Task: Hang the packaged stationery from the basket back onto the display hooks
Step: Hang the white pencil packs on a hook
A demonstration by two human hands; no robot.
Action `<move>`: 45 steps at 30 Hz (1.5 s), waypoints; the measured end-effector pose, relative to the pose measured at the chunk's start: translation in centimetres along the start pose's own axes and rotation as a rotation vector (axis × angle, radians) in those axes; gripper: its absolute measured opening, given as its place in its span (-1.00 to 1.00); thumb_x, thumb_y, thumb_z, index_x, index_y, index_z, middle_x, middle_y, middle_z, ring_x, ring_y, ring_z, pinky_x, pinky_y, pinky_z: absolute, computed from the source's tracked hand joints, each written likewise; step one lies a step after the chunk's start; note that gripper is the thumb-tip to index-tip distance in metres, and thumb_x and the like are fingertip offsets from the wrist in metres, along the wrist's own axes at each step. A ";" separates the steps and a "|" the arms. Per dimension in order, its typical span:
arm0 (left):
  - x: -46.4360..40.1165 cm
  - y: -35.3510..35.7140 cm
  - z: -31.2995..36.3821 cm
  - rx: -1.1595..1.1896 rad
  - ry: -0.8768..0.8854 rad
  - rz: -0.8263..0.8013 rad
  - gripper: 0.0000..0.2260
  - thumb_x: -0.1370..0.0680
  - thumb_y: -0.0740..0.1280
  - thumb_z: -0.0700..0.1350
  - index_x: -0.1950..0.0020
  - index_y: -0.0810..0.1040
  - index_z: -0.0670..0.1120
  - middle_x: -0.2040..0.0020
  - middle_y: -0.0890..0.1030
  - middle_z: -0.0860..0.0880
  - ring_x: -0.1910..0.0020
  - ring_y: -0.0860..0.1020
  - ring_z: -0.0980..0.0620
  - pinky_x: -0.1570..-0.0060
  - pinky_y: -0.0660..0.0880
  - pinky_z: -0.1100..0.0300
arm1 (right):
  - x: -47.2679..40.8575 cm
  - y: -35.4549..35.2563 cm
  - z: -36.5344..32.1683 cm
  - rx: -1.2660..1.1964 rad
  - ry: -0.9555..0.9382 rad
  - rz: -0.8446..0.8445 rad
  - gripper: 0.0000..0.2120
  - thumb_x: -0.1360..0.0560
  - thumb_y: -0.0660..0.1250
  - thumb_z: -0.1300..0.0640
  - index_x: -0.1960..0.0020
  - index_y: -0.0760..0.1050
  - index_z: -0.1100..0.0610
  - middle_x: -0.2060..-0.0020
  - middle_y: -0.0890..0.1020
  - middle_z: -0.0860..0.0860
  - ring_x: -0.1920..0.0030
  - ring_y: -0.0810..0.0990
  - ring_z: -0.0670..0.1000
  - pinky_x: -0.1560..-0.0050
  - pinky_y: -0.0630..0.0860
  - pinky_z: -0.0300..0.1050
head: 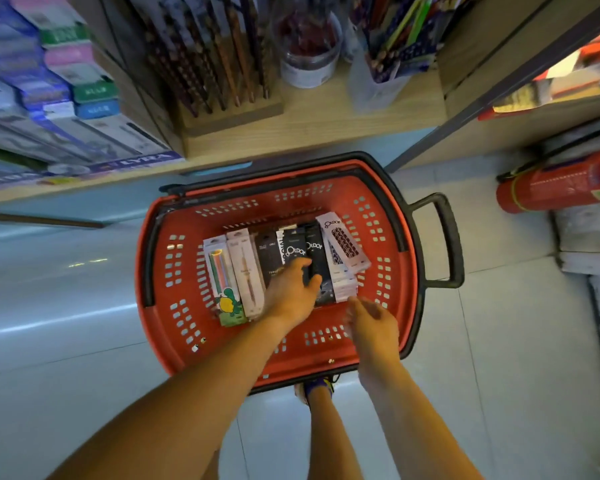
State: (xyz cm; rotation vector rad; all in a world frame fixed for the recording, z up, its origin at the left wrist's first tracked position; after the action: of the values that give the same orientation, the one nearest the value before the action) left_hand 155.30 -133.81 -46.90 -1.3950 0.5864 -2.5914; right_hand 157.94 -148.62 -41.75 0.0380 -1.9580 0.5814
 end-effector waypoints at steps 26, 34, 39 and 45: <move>-13.9 11.8 -2.7 0.936 -0.599 -0.209 -0.54 -0.43 0.41 0.27 -0.08 0.67 -0.08 -0.08 0.72 -0.13 0.07 0.64 -0.10 0.25 0.49 0.14 | -19.1 5.7 -0.5 -0.095 0.092 -0.060 -0.71 -0.56 0.40 -0.06 -0.16 0.55 0.11 0.06 0.66 0.00 0.10 0.62 0.01 0.25 0.48 -0.13; -9.2 8.9 -1.7 0.886 -0.574 -0.271 -0.51 -0.34 0.46 0.35 -0.08 0.72 0.04 0.09 0.75 -0.07 0.04 0.67 -0.06 -0.05 0.48 0.03 | -14.3 4.7 -1.5 -0.097 0.032 -0.257 -0.64 -0.48 0.34 -0.12 -0.11 0.66 0.10 0.05 0.76 0.13 0.10 0.75 0.15 0.07 0.69 0.08; 0.3 4.2 0.0 0.921 -0.534 -0.421 -0.58 -0.34 0.54 0.19 -0.08 0.76 -0.04 0.02 0.74 -0.09 -0.06 0.64 -0.13 -0.38 0.49 -0.10 | -3.6 0.0 -2.1 -0.165 0.088 -0.379 -0.80 -0.50 0.33 0.03 -0.07 0.65 0.02 0.03 0.74 0.10 0.05 0.70 0.12 0.14 0.60 -0.04; 16.7 -5.2 6.3 1.166 -0.285 -0.477 -0.43 -0.31 0.64 0.11 -0.26 0.71 -0.09 -0.29 0.66 -0.22 -0.22 0.63 -0.21 -0.38 0.46 -0.16 | 16.3 -5.6 -6.2 -0.203 -0.006 -0.439 -0.57 -0.41 0.36 -0.01 -0.26 0.61 0.03 -0.08 0.74 0.12 -0.15 0.69 0.20 -0.21 0.58 0.19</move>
State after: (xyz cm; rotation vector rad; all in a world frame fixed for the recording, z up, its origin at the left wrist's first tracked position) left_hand 151.48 -135.77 -28.82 -1.4126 -1.2261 -2.1580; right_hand 157.33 -147.30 -23.49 0.3331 -1.9251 0.0942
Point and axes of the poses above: each hand's wrist, its own x-axis away from the middle knuckle, its own y-axis out of the palm, z = x × y, the point moved 4 cm from there along -x, towards the middle knuckle
